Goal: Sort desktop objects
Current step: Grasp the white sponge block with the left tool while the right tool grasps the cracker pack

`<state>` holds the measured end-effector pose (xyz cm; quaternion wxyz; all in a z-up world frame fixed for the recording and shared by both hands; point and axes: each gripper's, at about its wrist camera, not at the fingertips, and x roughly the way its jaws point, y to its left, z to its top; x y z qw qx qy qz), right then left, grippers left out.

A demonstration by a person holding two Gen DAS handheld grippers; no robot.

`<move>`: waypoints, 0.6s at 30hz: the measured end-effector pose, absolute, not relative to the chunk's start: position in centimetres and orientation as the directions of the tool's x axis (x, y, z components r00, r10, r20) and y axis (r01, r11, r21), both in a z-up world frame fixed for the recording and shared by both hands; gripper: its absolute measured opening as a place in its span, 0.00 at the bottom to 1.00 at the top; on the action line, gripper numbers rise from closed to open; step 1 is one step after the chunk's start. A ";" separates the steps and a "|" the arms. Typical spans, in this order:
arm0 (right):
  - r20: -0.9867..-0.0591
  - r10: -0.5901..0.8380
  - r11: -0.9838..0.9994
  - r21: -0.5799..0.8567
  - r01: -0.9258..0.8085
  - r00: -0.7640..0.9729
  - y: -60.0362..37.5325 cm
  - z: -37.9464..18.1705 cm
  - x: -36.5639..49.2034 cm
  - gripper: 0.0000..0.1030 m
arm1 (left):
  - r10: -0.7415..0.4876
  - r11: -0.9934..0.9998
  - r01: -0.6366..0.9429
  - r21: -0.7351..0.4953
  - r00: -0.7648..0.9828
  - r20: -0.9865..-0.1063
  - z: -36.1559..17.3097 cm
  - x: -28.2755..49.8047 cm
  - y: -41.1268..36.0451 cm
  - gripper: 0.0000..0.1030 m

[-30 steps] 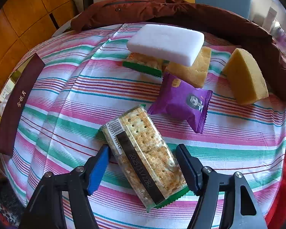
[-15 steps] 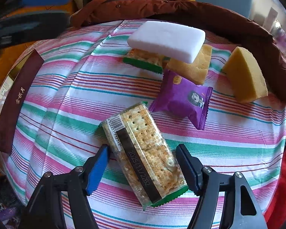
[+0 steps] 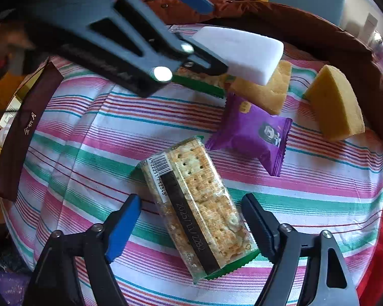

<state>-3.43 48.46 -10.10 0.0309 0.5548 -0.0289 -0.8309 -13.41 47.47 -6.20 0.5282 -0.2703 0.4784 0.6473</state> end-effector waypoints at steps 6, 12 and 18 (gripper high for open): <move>-0.921 -0.082 -0.997 0.080 0.021 -0.382 48.5 -10.0 -3.5 0.84 | 0.434 0.061 -0.944 0.325 -0.268 -0.860 -7.2 -13.8 48.4 0.70; -0.919 -0.076 -0.997 0.076 0.014 -0.388 48.6 -9.8 -3.5 0.84 | 0.438 -0.016 -0.976 0.215 -0.200 -0.876 -7.6 -14.5 47.9 0.61; -0.909 -0.064 -0.997 0.076 -0.014 -0.413 49.7 -9.2 -3.2 0.61 | 0.457 -0.180 -0.976 0.123 -0.194 -0.868 -7.1 -14.1 44.8 0.60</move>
